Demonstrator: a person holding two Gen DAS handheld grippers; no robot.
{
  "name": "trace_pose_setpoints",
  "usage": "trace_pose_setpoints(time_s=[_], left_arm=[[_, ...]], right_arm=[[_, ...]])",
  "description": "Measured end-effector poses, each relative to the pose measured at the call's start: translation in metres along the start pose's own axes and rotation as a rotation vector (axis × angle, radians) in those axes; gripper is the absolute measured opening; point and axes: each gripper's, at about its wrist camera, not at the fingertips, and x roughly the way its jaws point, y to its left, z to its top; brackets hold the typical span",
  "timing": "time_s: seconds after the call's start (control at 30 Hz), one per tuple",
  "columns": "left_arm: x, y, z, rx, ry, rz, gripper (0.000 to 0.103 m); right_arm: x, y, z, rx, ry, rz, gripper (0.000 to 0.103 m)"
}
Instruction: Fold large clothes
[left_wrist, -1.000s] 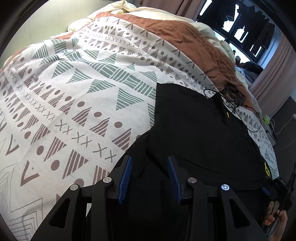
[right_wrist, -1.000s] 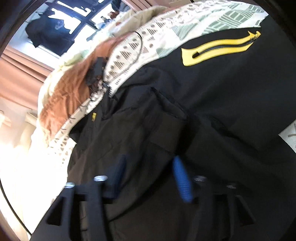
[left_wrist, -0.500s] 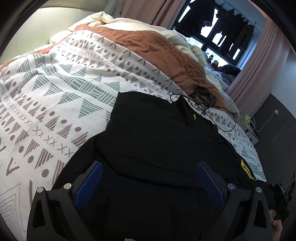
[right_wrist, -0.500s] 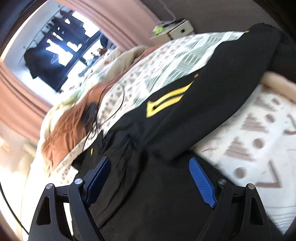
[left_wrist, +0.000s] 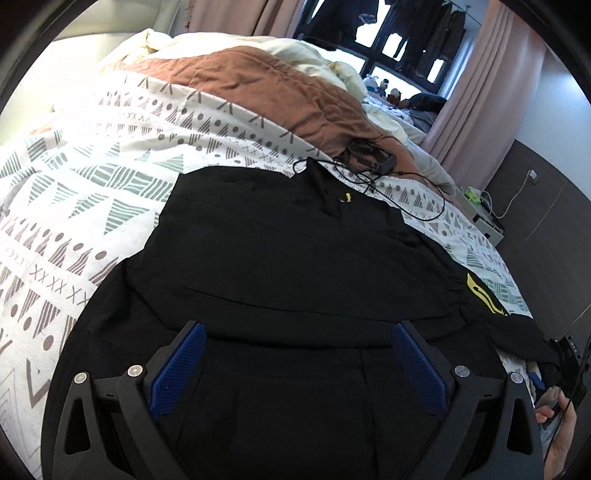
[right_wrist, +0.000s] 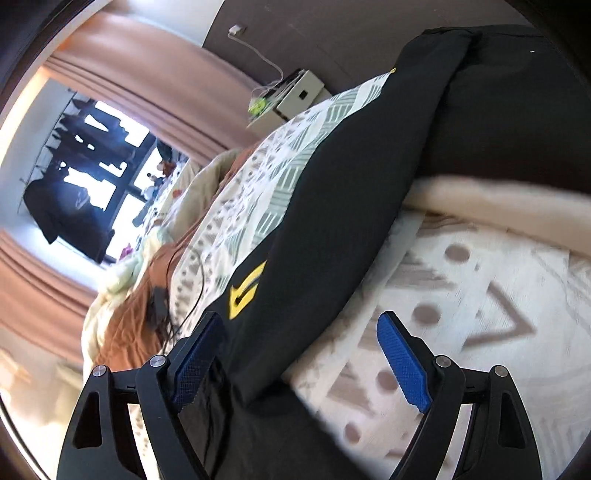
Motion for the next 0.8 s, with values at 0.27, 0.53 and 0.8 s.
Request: trace_pose_setpoints(time_s=[0.27,0.53,0.8], left_arm=[[0.013,0.039,0.002,-0.12,0.022,0.042,0.101],[0.02,0.042,0.003,-0.115,0.024,0.059,0.101],[0.022,0.04,-0.003,-0.094,0.051,0.071,0.101]], right_arm=[[0.027,-0.025,0.031,0.028,-0.044,-0.014,0.071],[0.038,-0.028,0.047,-0.027,-0.043,-0.003,0.007],[0.007,0.016,0.048,-0.066,-0.081,0.159,0.005]])
